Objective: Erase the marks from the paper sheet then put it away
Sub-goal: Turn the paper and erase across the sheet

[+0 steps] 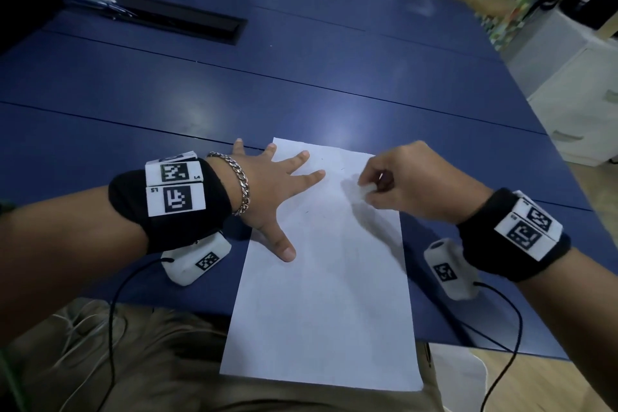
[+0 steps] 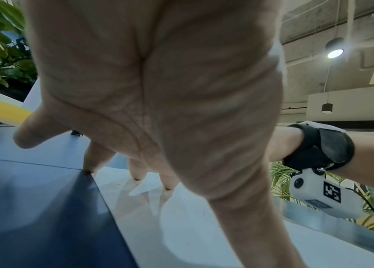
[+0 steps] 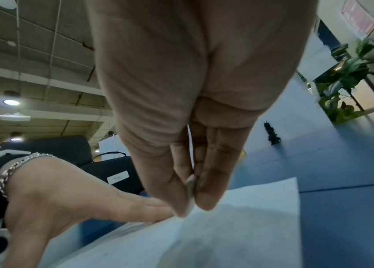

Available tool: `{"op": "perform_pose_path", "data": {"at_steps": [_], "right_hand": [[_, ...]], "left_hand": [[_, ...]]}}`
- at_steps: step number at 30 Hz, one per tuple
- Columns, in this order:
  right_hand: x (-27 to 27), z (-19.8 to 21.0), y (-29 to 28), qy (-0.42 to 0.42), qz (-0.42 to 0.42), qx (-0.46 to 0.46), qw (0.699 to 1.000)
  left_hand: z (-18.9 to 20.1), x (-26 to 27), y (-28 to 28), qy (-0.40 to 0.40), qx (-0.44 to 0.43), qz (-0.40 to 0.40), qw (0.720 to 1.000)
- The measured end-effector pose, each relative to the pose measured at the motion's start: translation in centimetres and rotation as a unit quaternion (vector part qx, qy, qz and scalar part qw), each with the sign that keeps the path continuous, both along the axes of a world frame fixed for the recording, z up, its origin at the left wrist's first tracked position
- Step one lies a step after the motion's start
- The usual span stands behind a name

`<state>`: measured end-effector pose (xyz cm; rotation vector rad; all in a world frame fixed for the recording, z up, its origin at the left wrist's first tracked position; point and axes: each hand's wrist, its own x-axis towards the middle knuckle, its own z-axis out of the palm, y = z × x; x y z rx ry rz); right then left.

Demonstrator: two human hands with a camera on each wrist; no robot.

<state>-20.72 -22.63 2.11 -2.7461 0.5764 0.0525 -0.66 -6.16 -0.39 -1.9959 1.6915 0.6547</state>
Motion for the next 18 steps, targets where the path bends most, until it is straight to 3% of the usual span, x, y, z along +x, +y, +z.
{"op": "perform_pose_path", "data": {"at_steps": [4, 8, 11, 18], "right_hand": [[-1.1, -0.9, 0.2, 0.019, 0.006, -0.007, 1.0], [-0.6, -0.1, 0.0, 0.053, 0.024, 0.004, 0.998], [0.9, 0.6, 0.0, 0.076, 0.032, -0.004, 0.997], [4.2, -0.7, -0.2, 0.022, 0.027, -0.026, 0.999]], "left_hand": [[0.3, 0.1, -0.3, -0.014, -0.02, -0.034, 0.999], [0.4, -0.1, -1.0, 0.017, -0.12, -0.02, 0.992], [-0.2, -0.4, -1.7, 0.015, -0.083, -0.012, 0.996], [-1.8, -0.3, -1.7, 0.006, -0.066, -0.006, 0.998]]}}
